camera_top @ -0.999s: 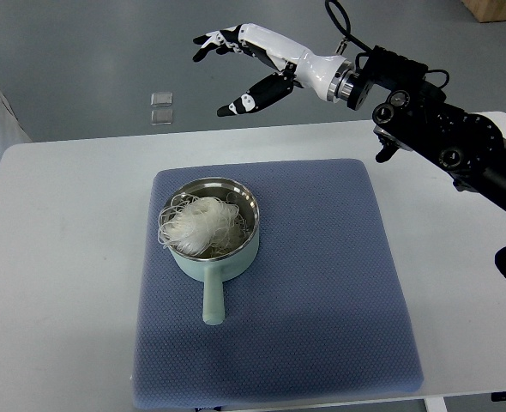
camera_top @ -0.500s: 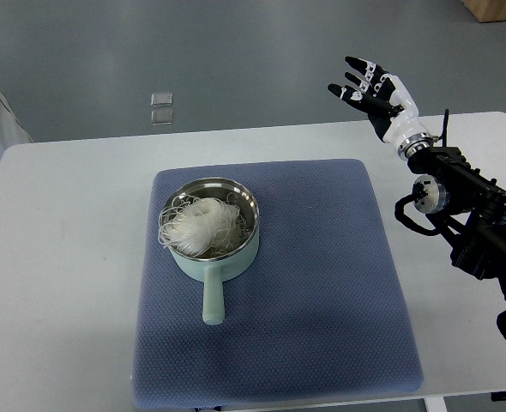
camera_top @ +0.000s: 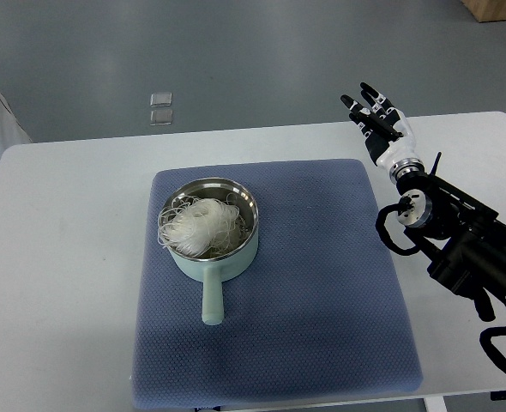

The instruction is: Put vermicelli into pot with right hand

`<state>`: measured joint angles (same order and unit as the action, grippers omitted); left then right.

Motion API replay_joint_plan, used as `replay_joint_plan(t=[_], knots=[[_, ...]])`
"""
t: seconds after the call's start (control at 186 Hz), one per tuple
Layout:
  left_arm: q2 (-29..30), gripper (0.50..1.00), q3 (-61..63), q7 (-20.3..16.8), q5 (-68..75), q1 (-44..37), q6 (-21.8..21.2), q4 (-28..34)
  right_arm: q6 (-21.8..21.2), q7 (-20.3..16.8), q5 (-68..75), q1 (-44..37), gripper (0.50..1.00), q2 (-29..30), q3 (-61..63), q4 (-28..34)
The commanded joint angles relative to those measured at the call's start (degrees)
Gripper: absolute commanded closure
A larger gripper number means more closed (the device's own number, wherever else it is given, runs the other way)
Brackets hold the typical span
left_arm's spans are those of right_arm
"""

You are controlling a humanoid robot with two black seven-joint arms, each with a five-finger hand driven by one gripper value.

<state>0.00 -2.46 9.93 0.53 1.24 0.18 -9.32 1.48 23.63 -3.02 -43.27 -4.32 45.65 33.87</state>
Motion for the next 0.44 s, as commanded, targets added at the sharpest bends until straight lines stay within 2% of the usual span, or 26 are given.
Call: replay_joint_plan(t=[0.0,0.43], knots=[[0.0,0.5,0.0,0.0,0.0,-0.01,0.0,0.0,0.72,0.37,0.04,0.12,0.57,-0.07,-0.03,-0.21],[0.0,0.5,0.0,0.0,0.0,-0.01,0.0,0.0,1.68,0.54,-0.32,0.3,0.572,-0.07,0.06,-1.44]])
